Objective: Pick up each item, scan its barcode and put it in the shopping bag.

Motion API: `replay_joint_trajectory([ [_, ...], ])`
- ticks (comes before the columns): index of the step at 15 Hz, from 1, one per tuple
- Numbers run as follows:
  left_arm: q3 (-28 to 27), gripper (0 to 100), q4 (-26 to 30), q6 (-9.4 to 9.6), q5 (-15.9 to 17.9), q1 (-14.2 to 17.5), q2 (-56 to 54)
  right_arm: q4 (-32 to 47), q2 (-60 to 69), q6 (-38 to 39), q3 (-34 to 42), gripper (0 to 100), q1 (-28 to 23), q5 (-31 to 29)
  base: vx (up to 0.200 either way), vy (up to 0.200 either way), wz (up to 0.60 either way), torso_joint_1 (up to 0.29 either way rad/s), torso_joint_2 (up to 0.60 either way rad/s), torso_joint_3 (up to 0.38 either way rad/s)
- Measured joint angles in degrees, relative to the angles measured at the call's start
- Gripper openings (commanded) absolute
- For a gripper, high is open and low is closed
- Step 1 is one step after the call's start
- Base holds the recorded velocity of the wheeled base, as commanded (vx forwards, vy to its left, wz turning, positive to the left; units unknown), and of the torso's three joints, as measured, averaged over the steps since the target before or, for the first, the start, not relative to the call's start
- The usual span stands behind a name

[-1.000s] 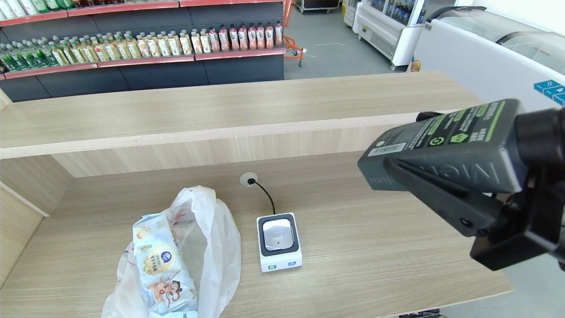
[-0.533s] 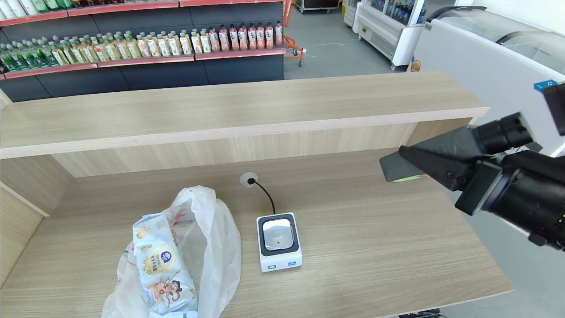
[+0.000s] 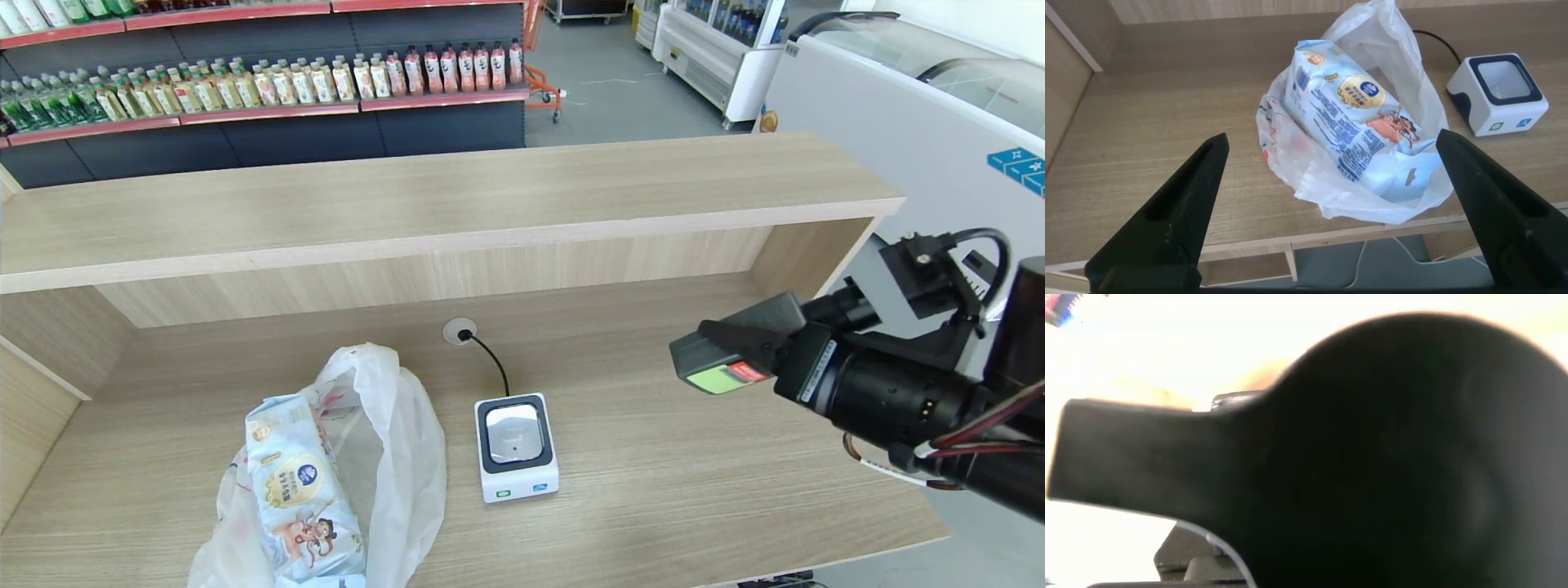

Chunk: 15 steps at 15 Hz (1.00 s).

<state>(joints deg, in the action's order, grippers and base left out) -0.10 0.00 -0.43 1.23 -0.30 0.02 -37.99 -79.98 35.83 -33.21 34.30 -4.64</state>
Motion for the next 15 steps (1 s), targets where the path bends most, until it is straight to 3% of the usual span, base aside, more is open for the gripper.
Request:
replay_joint_trajectory([
  [2,0.0,100,0.0,0.02,0.0,0.0,0.0,5.2,-2.6,4.0,-1.8,0,0.0,0.8,0.000,0.000,0.00,0.000,0.00,0.000],
  [5,0.0,100,0.0,0.00,0.0,0.0,0.0,6.4,-4.8,0.1,-4.3,0,1.0,-0.2,0.000,0.000,0.00,0.000,0.00,0.000],
  [9,0.0,100,0.0,0.02,0.0,0.0,0.0,6.7,-4.6,-16.7,-5.3,0,1.5,-2.2,0.000,0.000,0.00,0.000,0.00,0.000],
  [11,0.0,100,0.0,0.00,0.0,0.0,0.0,7.3,-3.6,-20.9,-5.2,0,1.1,-1.4,0.000,0.000,0.00,0.000,0.00,0.000],
  [15,0.0,100,0.0,0.00,0.0,0.0,0.0,8.4,-1.2,-40.3,-3.5,0,1.1,-0.9,0.000,0.000,0.00,0.000,0.00,0.000],
])
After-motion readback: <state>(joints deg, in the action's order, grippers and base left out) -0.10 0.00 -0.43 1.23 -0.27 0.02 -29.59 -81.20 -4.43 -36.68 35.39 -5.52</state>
